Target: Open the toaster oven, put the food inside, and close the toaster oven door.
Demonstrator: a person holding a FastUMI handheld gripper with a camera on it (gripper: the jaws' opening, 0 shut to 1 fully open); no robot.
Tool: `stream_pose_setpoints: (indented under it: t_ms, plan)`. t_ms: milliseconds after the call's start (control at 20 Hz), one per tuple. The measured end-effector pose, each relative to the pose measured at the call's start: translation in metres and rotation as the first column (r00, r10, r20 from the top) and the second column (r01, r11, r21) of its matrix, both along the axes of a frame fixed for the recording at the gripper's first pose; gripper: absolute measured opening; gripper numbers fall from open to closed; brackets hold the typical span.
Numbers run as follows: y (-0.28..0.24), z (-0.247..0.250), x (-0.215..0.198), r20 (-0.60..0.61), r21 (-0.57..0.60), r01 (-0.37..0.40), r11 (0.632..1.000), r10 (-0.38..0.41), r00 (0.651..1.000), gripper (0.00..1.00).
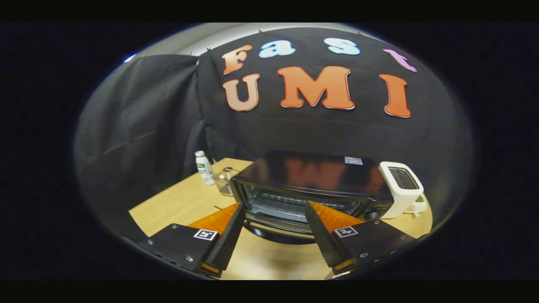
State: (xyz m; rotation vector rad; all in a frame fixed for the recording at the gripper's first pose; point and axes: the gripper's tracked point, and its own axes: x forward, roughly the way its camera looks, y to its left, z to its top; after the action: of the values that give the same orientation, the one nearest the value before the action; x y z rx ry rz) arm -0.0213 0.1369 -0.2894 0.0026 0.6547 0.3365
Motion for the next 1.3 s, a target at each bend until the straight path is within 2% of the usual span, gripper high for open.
stream_pose_setpoints:
  t_ms: [100, 200, 350, 450, 550, 750, 1100, 1300]
  plan:
    - [-0.007, -0.030, -0.001, -0.053, -0.029, 0.030, 0.999, -0.031, 0.998, 0.85]
    - [-0.004, -0.039, -0.009, -0.084, 0.021, 0.055, 0.998, -0.053, 0.995, 0.85]
    - [-0.004, -0.046, -0.018, -0.080, 0.029, 0.056, 0.998, -0.053, 0.995, 0.85]
    - [-0.001, -0.060, -0.035, -0.131, 0.056, 0.047, 0.997, -0.039, 0.991, 0.85]
    - [0.001, -0.082, -0.063, -0.226, 0.096, 0.051, 0.994, -0.028, 0.974, 0.86]
    - [-0.013, -0.119, -0.082, -0.345, 0.094, 0.125, 0.988, -0.085, 0.935, 0.84]
    - [-0.024, -0.149, -0.086, -0.377, 0.062, 0.124, 0.990, -0.092, 0.922, 0.79]
    - [-0.030, -0.130, -0.079, -0.345, 0.094, 0.147, 0.985, -0.106, 0.933, 0.80]
